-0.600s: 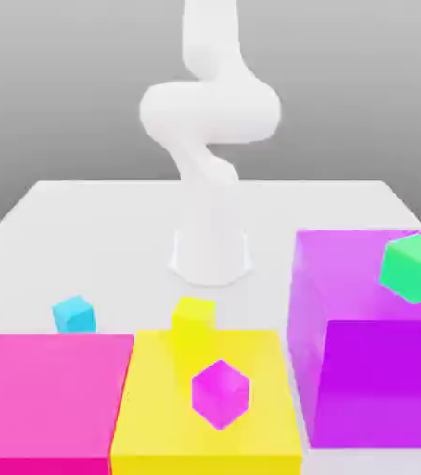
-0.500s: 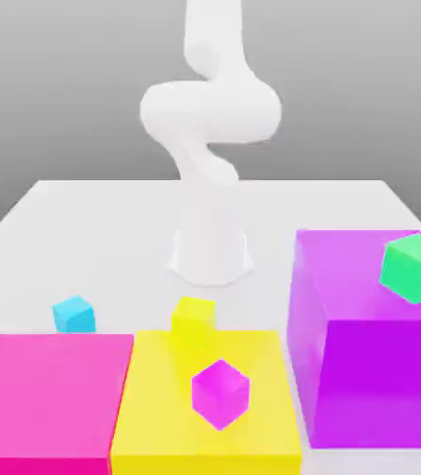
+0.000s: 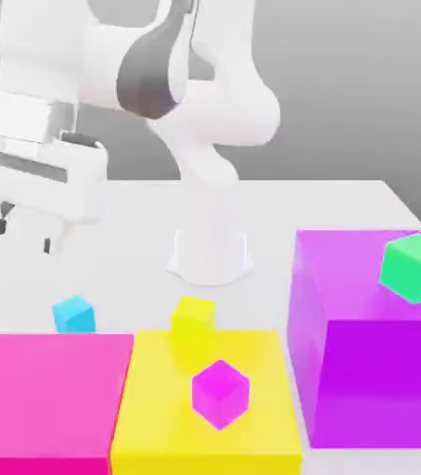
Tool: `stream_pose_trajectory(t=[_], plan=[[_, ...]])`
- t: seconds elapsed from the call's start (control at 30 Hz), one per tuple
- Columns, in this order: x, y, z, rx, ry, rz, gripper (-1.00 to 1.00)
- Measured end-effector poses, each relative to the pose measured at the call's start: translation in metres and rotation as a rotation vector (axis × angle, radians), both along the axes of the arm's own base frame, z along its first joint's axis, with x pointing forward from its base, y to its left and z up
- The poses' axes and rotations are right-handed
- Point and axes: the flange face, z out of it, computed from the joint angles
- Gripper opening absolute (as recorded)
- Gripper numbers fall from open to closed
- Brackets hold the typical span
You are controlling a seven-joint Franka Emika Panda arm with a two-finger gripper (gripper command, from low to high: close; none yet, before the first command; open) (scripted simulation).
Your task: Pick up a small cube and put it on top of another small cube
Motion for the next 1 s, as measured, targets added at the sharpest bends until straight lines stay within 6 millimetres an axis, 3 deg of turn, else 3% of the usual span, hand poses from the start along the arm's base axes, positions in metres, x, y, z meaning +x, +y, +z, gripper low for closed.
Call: stream_pose_trajectory(t=[0.17,0.33,0.7,0.73,1.0], plan=[[-0.061,-0.024,-0.077,0.084,0.098,-0.134,0.0],[-0.124,-0.025,-0.139,0.178,0.173,-0.257,0.0],[-0.133,-0.025,-0.205,0.188,0.185,-0.276,0.0],[-0.134,-0.024,-0.21,0.19,0.185,-0.275,-1.0],[-0.133,-0.025,-0.206,0.189,0.184,-0.276,-1.0]])
